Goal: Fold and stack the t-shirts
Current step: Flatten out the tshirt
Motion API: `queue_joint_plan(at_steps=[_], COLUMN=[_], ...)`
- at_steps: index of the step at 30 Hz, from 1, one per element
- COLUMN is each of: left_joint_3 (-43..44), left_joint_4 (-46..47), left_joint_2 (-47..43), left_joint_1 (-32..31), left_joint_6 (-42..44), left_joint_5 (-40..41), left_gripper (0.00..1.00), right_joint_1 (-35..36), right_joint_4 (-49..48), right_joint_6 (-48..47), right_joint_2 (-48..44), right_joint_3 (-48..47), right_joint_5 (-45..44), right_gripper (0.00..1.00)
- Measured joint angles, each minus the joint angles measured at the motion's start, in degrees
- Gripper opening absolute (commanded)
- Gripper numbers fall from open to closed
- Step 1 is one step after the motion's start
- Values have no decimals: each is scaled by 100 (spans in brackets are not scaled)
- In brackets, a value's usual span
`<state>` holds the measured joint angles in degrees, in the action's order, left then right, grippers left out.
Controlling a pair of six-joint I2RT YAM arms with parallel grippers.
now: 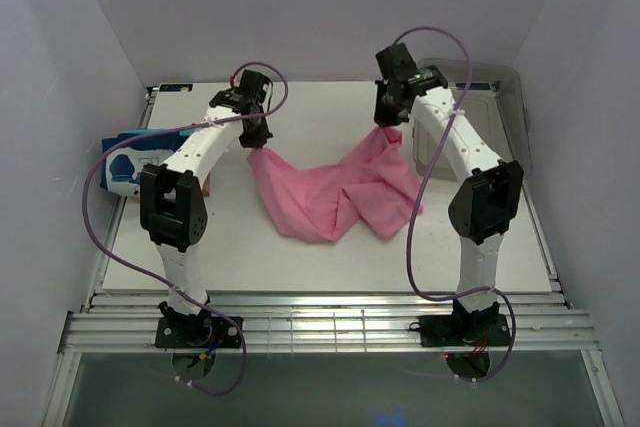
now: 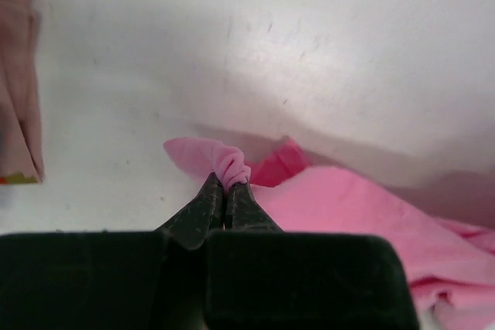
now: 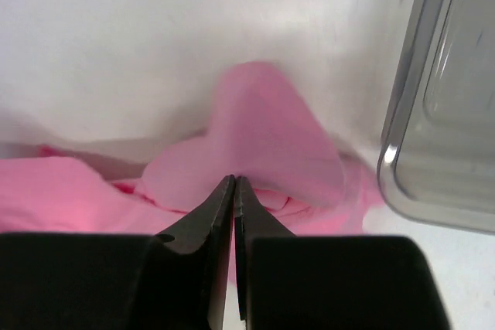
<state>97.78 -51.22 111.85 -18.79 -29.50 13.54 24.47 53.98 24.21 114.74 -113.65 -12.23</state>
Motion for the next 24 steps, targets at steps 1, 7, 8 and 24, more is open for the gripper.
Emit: queue_joint_plan(at_steps=[1,7,8,24], left_joint_3=[341,1899,2103,-1152], left_joint_4=[-55,-522,-592,269], left_joint_2=[-4,-31,-31,-2544], left_joint_1=[55,426,479,619], left_joint_6=[15,7,-11,-105], left_joint_5=[4,79,114,-614], left_gripper=[0,0,0,0], right_joint_1=[-39,-372,-431,-422], right_joint_4=[140,162,138,-450], right_joint_6=[-35,-87,-87,-39], right_joint_2=[50,-439,-590,-1958], right_joint_3=[-579,-1648,-1565,1298], right_joint_5=[9,81,81,632], right_gripper=[8,8,8,12])
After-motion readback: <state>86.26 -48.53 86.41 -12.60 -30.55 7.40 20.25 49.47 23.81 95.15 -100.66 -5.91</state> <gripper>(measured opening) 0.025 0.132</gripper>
